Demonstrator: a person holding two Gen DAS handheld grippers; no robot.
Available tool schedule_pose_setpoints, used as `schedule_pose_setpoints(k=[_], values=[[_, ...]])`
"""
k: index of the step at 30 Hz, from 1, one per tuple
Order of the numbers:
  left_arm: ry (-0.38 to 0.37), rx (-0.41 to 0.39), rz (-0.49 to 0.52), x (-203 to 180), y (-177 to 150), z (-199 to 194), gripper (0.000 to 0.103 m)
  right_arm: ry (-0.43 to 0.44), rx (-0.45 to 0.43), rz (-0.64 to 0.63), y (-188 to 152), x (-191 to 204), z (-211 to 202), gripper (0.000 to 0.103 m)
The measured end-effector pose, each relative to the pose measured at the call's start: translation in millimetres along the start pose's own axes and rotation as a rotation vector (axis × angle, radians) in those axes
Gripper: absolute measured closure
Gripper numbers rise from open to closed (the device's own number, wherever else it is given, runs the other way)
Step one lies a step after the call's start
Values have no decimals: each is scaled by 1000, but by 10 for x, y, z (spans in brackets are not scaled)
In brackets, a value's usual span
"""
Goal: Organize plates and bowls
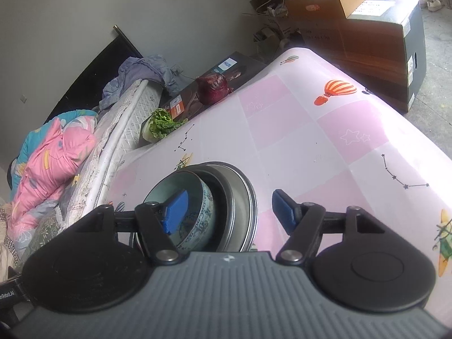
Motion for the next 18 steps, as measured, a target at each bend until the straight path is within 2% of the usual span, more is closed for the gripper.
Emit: schedule_pose_setpoints(k=[1,2,7,13,18], values=[[18,-20,26,-55,-49,-78,2,-9,-21,-29,-64,45,-106,22],[27,-30,47,-107,-103,-139,0,-19,-44,-66,-144,110,-223,20],[71,-26,114,-315,-330,-309,0,-59,-125,-213,-593,362,-652,2],[209,-75,138,-398,-457,-471,0,-119,-212,-366,-1015,623,-1045,1],[340,-104,149,-394,-450,-559,0,-170,-239,-402,-1184,735,-1244,1]])
Point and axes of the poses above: each gripper's, at about its wrist camera, not at the fingertips, and z roughly the way its jaws point, x to its left, y to its top, the point moved 4 cm from there along z, roughly the way its jaws point, and after that the axes turned 3 degrees about x, right-handed, at the moved point
